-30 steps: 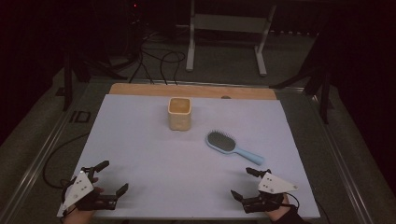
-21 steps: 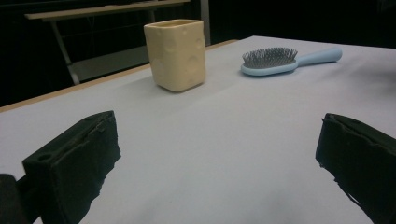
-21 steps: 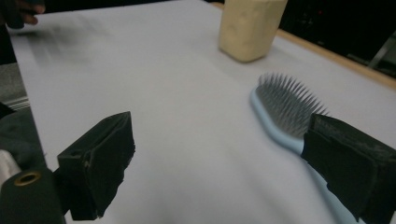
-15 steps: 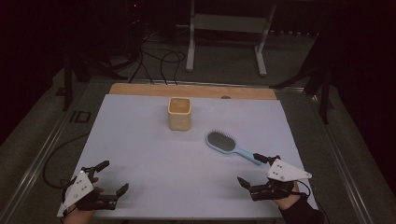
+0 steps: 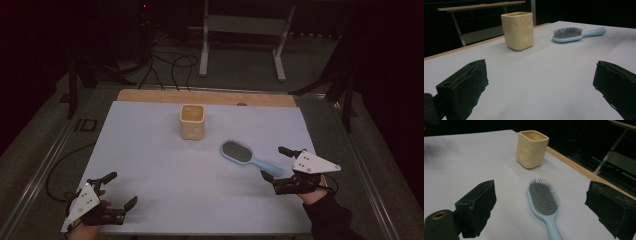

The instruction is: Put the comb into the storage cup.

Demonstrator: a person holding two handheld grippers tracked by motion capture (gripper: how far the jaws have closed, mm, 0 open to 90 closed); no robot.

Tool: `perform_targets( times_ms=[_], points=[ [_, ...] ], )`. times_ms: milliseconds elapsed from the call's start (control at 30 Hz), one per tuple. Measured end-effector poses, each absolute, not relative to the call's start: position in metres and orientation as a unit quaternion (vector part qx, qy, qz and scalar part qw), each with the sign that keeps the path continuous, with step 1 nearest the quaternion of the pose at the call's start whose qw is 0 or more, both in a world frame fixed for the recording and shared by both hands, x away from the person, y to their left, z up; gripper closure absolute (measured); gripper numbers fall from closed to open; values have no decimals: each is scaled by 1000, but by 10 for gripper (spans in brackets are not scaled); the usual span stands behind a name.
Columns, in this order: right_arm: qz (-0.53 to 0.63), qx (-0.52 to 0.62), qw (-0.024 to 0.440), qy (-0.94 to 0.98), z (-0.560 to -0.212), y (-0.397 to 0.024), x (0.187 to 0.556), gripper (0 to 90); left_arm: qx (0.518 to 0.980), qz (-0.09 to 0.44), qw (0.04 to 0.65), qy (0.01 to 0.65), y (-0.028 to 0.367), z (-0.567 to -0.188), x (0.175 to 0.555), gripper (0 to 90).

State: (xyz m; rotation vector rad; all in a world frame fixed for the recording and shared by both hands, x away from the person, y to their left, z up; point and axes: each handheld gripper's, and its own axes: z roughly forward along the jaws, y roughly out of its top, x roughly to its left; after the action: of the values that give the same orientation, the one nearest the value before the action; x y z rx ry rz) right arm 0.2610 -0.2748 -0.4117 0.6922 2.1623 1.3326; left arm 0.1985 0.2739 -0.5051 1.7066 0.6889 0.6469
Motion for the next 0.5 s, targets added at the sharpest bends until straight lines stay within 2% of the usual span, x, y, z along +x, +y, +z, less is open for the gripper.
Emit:
perform_targets(
  times_ms=[500],
  points=[
    [469,297,238,797,-436,-293,304,139,724,275,560,293,274,-505,198,0]
  ],
)
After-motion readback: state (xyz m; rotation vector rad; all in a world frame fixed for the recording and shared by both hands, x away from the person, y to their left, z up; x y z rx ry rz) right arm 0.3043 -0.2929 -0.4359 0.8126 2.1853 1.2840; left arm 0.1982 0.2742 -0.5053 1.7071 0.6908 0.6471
